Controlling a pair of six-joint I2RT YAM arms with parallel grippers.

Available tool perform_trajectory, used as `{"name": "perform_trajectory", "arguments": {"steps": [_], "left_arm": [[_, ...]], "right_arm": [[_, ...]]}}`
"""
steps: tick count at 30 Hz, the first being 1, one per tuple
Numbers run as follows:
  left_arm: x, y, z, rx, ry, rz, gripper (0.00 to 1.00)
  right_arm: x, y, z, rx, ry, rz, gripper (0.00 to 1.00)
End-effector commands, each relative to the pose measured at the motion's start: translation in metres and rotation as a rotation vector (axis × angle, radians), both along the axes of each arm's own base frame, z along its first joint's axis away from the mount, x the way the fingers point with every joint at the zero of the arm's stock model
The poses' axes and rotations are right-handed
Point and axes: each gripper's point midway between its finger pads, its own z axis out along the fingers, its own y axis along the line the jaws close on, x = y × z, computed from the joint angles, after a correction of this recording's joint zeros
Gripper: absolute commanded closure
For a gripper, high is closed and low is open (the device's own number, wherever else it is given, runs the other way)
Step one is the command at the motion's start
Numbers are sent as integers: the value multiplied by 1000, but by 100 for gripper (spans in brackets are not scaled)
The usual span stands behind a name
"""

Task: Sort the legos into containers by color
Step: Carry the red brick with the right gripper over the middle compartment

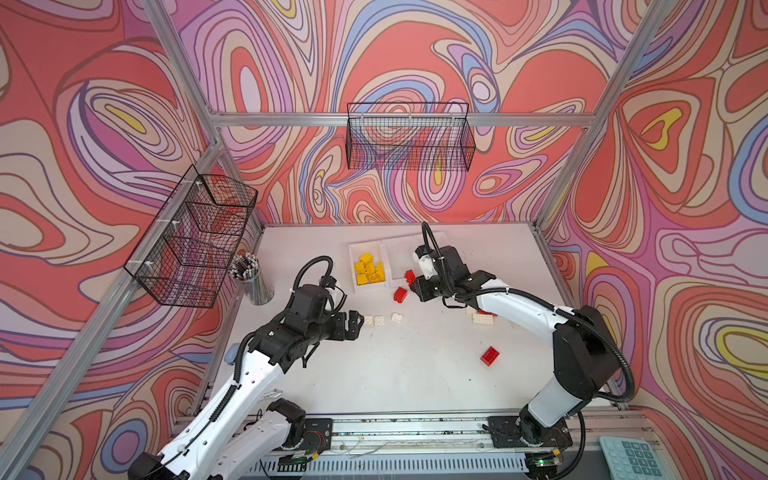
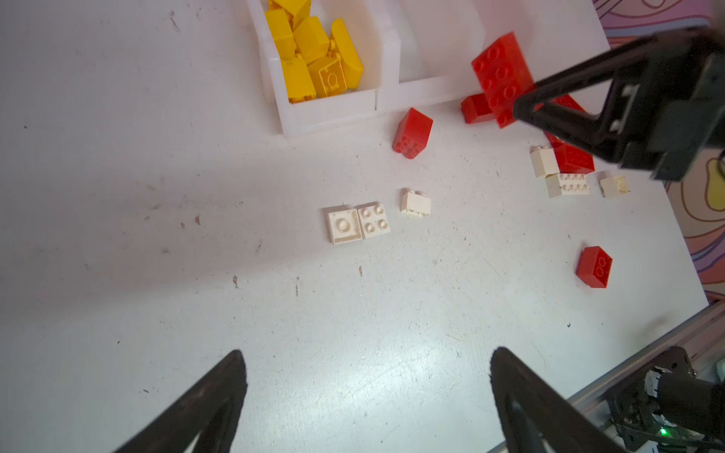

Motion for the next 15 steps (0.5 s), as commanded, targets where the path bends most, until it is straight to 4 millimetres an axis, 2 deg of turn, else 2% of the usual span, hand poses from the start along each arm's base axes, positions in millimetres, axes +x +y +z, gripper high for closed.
{"name": "perform_trajectory", "arguments": {"steps": [1,5,10,15], "left_arm": [[-5,-7,-4,-67,21,-3,3],[-10,-5,-6,-60,35,3,3],[-16,3,-5,-33,20,12,3],[-16,4,-7,-29,18,15,4]], "right_arm": [[17,8,10,-11,8,-16,85],[54,16,5,-16,7,-46,86],[99,7,-16,-30,37,-98,86],[120,5,-24,-11,46,-120,83]]}}
